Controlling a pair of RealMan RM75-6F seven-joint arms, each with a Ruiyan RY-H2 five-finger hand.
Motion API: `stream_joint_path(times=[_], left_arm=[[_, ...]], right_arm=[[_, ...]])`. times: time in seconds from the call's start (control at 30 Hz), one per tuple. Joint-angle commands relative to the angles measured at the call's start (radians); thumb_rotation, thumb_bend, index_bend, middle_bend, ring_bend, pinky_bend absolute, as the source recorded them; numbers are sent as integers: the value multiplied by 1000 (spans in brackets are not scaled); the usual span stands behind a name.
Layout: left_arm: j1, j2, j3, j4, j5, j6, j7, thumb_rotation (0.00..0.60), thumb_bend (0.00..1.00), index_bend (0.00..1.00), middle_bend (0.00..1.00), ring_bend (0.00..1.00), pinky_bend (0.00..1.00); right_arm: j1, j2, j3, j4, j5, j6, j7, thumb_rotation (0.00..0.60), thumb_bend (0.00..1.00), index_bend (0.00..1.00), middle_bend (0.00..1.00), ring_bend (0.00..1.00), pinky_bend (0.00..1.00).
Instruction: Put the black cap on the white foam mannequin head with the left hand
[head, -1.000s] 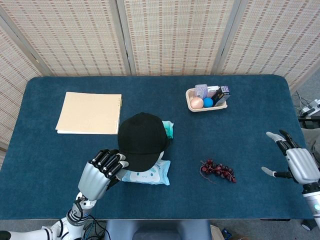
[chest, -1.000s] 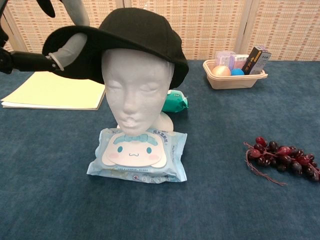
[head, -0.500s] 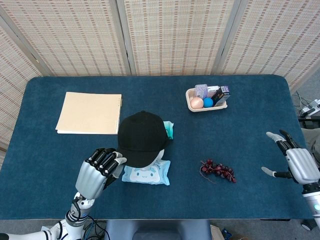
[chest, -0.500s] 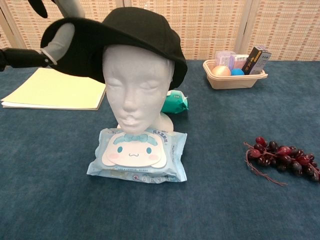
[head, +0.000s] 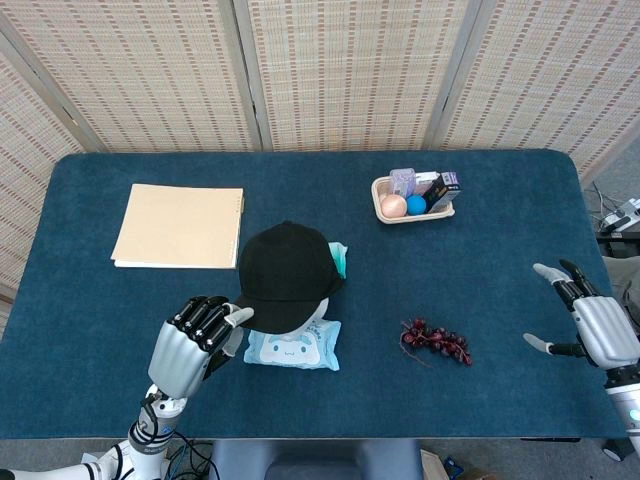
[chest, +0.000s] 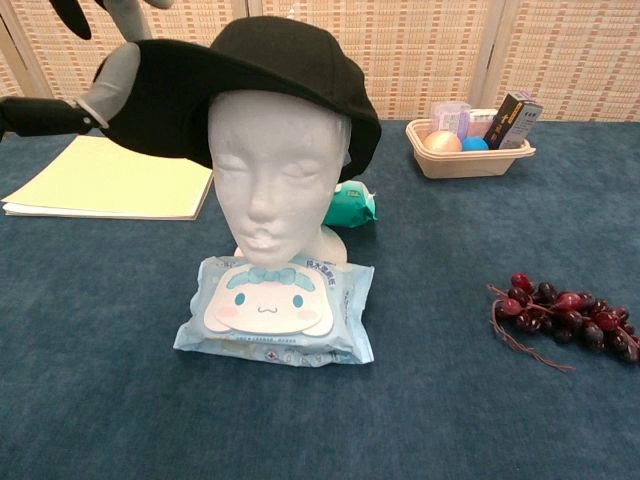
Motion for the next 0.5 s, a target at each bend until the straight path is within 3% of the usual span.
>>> stream_joint_path(times=[0.03,0.5], left_arm=[[4,3,1,-1,-2,1,-3,600,434,359,513,394,467],[34,19,9,-18,-12,5,-12,600,385,301,506,392,467]], right_arm=[[0,0,0,0,0,0,0,600,0,82,191,33,216],[0,0,0,-1,-1,1,-2,600,0,82,191,33,216]])
